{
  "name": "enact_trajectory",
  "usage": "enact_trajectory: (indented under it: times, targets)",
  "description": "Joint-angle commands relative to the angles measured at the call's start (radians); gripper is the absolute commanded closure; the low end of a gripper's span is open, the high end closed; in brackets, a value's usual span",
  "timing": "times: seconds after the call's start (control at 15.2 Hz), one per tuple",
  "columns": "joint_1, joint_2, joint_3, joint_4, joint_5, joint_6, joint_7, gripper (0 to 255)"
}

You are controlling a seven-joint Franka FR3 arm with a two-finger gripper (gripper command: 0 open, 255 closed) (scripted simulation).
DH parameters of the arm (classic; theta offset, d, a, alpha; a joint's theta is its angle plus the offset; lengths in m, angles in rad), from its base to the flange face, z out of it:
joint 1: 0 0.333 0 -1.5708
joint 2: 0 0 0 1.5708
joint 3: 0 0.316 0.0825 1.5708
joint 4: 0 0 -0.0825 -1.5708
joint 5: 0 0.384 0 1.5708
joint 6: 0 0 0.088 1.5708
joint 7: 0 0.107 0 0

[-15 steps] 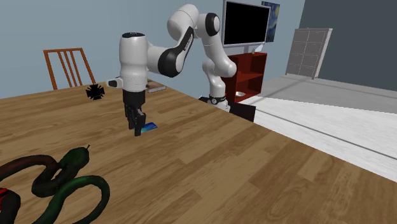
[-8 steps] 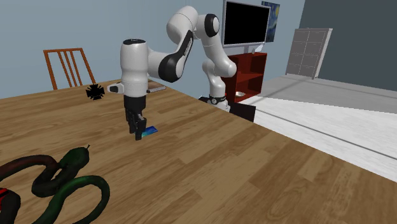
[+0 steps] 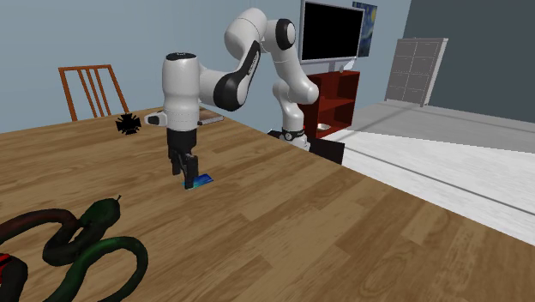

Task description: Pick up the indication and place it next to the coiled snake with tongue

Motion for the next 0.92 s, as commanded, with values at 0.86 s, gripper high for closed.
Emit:
enact_trajectory:
  times: [0.86]
  targets:
    - [-0.004,-0.069,0.012,0.024,0.022,-0.091,-0.013,0]
